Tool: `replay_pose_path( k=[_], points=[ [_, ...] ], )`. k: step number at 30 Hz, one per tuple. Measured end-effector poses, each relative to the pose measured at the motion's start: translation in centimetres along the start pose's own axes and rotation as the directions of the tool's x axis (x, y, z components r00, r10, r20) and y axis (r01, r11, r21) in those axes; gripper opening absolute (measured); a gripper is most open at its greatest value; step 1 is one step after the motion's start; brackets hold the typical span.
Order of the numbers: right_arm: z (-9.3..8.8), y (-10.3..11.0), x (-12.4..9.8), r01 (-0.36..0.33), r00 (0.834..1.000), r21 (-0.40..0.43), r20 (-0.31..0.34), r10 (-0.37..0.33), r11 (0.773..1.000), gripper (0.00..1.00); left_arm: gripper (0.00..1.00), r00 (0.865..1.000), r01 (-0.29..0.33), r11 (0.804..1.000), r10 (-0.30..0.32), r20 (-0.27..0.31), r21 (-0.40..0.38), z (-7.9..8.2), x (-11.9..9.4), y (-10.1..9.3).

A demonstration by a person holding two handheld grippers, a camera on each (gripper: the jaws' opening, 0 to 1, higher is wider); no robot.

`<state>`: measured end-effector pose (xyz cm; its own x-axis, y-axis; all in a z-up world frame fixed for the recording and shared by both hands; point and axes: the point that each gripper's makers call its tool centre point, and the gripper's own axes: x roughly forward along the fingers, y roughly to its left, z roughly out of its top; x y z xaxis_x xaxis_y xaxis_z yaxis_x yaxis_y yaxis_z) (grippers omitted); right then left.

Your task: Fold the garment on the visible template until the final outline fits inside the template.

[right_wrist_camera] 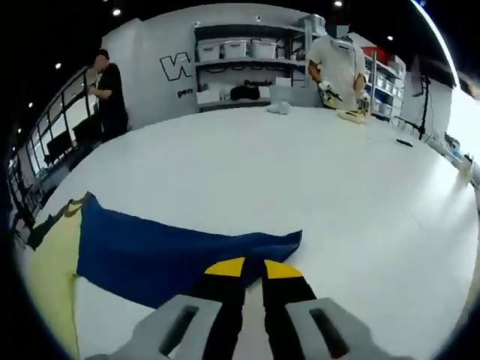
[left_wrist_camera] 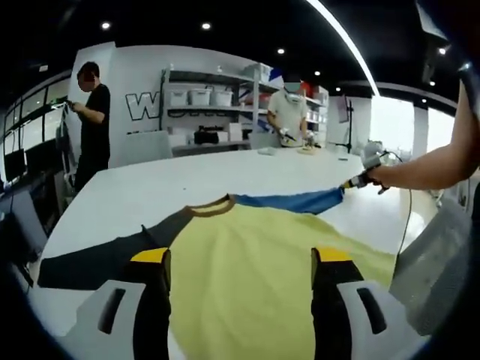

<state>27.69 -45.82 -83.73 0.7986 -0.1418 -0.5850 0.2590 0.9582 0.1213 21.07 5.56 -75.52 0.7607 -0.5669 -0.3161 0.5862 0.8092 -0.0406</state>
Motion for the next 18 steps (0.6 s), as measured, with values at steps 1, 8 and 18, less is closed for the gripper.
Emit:
replay_pose_path(
  k=[1, 8, 18],
  points=[
    [0.0, 0.0, 0.1, 0.004, 1.000, 0.051, -0.005, -0.004, 0.999, 0.08, 0.71, 1.000, 0.001, 1.000, -0.001, -0.002, -0.004, -0.1, 0.0, 0.0],
    [0.0, 0.5, 1.1, 0.014, 0.999, 0.002, -0.033, -0.014, 1.000, 0.10, 0.71, 1.000, 0.001, 1.000, -0.001, -0.003, -0.012, -0.1, 0.0, 0.0],
    [-1.3, 1.4, 1.9, 0.014, 0.996, -0.066, -0.084, -0.019, 0.998, 0.09, 0.71, 1.000, -0.007, 1.000, 0.007, -0.001, -0.021, -0.2, 0.0, 0.3]
  ],
)
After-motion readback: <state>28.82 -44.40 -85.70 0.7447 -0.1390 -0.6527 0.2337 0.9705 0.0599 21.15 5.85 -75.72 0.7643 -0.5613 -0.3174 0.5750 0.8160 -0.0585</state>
